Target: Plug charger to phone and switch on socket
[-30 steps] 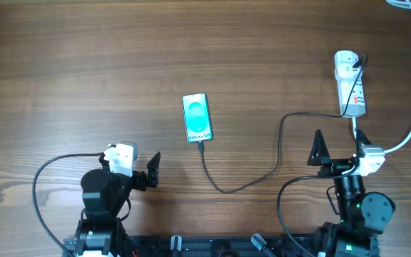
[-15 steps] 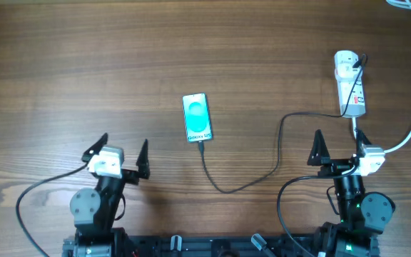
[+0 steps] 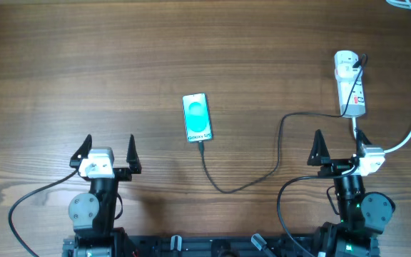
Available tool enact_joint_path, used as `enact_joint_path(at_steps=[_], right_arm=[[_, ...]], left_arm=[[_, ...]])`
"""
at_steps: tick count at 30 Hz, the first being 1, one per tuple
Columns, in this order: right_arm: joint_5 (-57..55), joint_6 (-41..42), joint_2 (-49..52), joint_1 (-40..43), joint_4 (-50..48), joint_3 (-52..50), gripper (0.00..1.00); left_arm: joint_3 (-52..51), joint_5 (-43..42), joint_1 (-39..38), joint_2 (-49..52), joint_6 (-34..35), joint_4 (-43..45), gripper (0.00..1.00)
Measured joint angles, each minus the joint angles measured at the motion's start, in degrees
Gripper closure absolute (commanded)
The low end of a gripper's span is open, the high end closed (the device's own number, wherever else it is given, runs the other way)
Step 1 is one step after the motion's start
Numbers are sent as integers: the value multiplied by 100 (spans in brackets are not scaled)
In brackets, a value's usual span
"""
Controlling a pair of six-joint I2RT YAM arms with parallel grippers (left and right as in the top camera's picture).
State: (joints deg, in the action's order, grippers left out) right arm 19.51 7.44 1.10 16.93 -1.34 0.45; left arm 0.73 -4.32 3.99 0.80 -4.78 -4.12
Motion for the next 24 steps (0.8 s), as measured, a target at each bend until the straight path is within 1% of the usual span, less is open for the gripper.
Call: enact_joint_path(at_steps=[6,24], right_arm=[[0,0,0,-153,0,0,0],[0,0,0,-153,0,0,0]], left_arm=[[0,22,-20,0,0,0,0],[0,22,-20,0,0,0,0]])
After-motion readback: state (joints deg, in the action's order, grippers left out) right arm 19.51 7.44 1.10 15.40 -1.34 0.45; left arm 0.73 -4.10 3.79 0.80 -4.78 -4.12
